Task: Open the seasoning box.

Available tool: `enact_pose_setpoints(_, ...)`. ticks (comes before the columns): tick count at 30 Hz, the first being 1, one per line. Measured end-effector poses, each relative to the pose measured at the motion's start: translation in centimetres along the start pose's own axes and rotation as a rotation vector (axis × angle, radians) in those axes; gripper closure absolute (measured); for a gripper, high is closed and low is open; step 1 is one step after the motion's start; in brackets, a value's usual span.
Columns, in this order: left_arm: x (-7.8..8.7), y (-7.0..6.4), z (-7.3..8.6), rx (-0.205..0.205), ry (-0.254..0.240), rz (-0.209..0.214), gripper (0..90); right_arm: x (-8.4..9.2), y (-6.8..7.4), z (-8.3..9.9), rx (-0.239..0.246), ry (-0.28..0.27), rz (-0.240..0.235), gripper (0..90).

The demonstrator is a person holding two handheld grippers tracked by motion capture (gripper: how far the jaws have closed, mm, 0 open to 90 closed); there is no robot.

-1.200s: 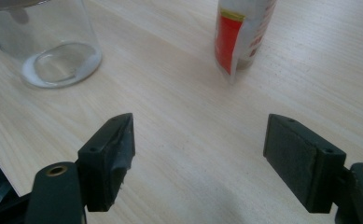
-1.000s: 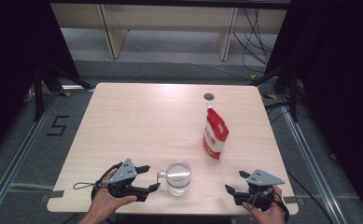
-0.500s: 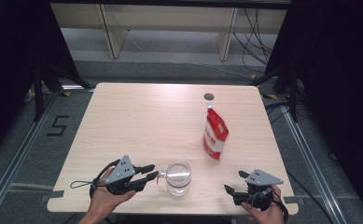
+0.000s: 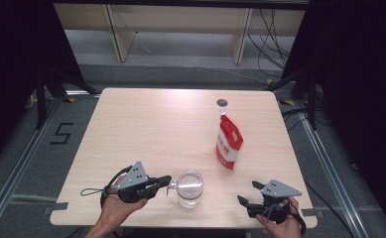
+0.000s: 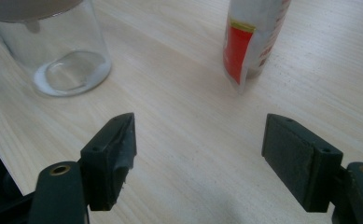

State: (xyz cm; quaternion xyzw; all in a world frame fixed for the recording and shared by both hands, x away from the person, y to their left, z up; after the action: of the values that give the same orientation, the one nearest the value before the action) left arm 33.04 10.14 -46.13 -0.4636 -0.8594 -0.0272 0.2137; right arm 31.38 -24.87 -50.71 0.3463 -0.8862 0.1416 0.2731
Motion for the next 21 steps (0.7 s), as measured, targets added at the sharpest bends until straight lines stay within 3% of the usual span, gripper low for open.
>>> enact_pose_setpoints(3, -0.43, -0.07, 0.20, 0.016, 0.001, 0.009, 89.1, -0.13, 0.11, -0.02, 0.011, 0.002, -0.018, 28.7)
enact_pose_setpoints(8, -0.54, 0.25, 0.09, -0.012, 0.002, 0.012, 89.1, -0.14, 0.16, -0.07, 0.003, -0.010, -0.018, 30.6)
enact_pose_setpoints(9, -0.57, 0.12, 0.16, 0.023, -0.003, 0.008, 89.1, -0.09, 0.07, -0.09, 0.020, -0.009, -0.006, 30.9)
enact_pose_setpoints(11, -0.55, 0.13, 0.18, 0.018, -0.002, 0.008, 89.1, -0.13, 0.11, -0.17, 0.036, -0.020, -0.011, 32.4)
enact_pose_setpoints(17, -0.55, 0.15, 0.19, 0.001, -0.009, 0.011, 88.6, -0.28, 0.45, -0.26, 0.019, -0.022, -0.043, 33.3)
enact_pose_setpoints(21, -0.54, 0.10, 0.20, -0.013, -0.005, 0.006, 88.6, -0.29, 0.47, -0.34, 0.018, -0.029, -0.036, 34.2)
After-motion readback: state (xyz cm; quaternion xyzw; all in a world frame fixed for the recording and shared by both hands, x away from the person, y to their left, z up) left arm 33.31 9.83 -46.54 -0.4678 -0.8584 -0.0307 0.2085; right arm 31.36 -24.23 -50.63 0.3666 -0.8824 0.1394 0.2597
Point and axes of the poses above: each handheld gripper's, and its own axes: x roughly backward along the jaws, z roughly out of its underside, y roughly to its left, the point moved 4 cm from there along -x, roughly forward along the jaws, and after that the axes turned 5 degrees about x, right-handed, at the moved point
